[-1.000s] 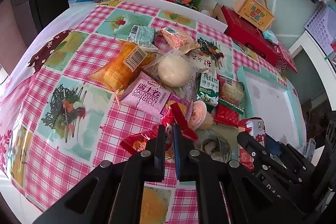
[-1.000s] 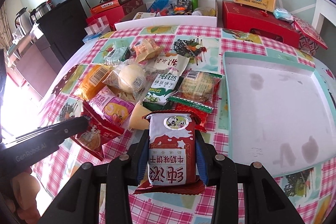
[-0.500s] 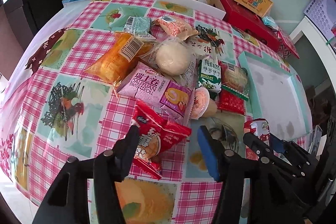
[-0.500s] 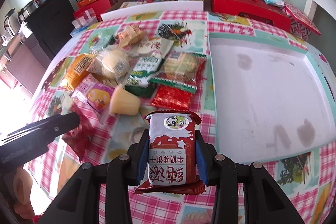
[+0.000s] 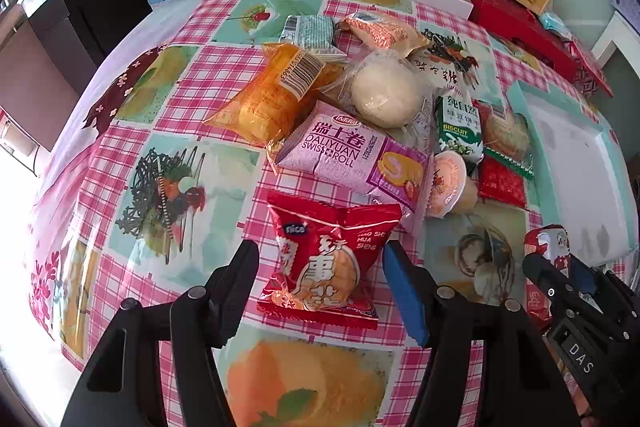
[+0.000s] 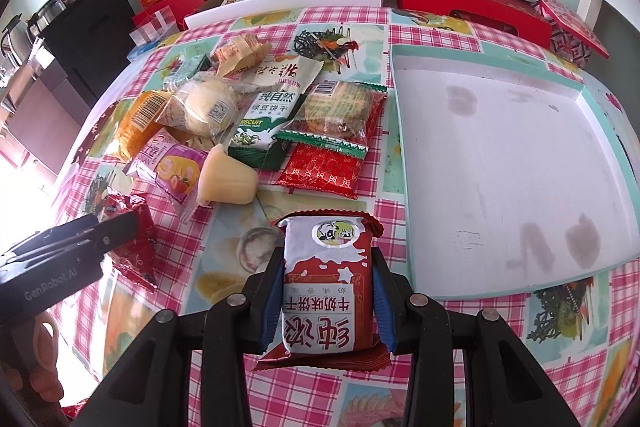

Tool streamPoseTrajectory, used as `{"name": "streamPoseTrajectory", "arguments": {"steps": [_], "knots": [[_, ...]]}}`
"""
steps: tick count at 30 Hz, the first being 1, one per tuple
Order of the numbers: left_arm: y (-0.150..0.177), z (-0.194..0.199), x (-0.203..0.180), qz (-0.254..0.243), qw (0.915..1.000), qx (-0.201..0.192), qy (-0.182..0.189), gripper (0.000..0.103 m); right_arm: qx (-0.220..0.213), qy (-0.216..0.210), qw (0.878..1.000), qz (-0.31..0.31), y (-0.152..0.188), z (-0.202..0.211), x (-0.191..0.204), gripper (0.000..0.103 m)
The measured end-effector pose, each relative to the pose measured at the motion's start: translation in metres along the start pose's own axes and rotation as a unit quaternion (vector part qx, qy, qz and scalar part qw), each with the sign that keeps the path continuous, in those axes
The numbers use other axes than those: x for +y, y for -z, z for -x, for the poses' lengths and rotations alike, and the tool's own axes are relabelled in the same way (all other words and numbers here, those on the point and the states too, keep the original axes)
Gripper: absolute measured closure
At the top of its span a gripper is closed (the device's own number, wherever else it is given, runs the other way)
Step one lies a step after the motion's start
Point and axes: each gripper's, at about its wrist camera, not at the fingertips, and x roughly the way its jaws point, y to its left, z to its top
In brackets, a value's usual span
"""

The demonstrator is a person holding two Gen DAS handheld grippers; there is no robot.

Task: Organize snacks
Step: 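Carry both held packets over the white tray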

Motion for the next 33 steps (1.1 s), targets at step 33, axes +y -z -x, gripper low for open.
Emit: {"name": "streamPoseTrajectory", "arguments": {"steps": [33], "knots": [[-0.024, 0.040, -0.068, -0.061, 0.9948, -0.056, 0.060, 0.052, -0.085, 0.023, 0.994, -0.071, -0.030, 0.044, -0.058, 0.061]]}}
